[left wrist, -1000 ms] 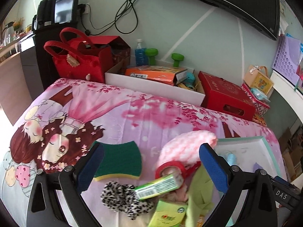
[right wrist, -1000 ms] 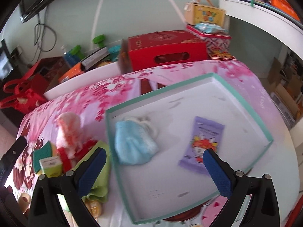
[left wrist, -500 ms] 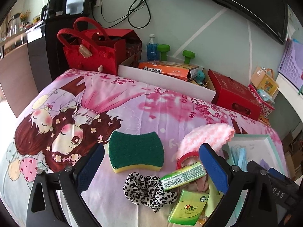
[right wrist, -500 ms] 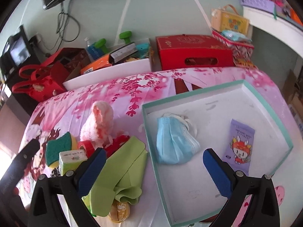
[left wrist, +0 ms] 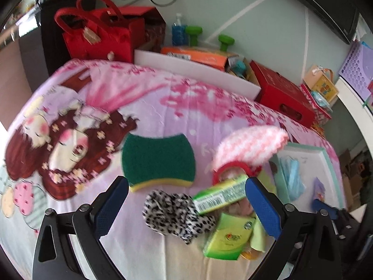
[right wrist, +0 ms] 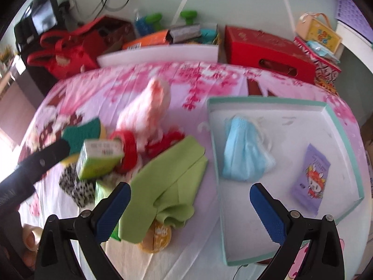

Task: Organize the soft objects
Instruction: 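Move both grippers back over the pile of items, then grasp the green tissue pack with left gripper while right gripper approaches the green cloth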

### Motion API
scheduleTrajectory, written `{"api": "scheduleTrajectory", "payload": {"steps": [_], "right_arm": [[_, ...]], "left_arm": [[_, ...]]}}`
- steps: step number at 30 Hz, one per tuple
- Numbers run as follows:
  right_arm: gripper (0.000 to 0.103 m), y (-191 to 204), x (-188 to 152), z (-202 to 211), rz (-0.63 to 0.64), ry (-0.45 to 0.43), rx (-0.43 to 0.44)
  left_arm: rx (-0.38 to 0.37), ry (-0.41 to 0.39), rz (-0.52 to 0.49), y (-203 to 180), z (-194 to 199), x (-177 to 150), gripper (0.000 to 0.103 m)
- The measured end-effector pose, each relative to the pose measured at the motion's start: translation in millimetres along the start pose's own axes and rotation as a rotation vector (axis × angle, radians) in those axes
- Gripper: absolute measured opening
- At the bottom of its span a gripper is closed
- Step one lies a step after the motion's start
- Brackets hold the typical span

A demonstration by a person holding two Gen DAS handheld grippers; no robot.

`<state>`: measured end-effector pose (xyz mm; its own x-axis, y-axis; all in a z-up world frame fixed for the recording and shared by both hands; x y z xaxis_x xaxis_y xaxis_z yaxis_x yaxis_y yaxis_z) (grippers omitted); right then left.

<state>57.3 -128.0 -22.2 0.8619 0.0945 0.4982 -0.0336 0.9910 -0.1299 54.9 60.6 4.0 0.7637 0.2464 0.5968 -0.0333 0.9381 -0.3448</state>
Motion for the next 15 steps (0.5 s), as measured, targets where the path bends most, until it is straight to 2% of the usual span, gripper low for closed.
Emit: {"api": "scheduleTrajectory", "payload": {"steps": [3,15], "right_arm": [[0.103,3,-3,-4,-0.002,0.023,0.025],[0.103,11,-8,-16,0.02,0.06,0.048]], "left_arm": [[-0.047,0.048,0.029,-1,-7,-5,0.1],[-0.187,0.09,0.062,-16,-22,-8,0.099]]}}
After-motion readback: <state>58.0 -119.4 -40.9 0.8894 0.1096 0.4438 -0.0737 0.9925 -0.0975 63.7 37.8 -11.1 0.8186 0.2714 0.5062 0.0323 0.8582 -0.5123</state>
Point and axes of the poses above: each gripper's, at about its wrist camera, not at the fingertips, and z roughly against the way its jaws point, y to its left, x to its top, the point moved 4 cm from there along -z, roughly the way its jaws point, and after that the axes turned 10 degrees about -x, right-handed, at the moved point
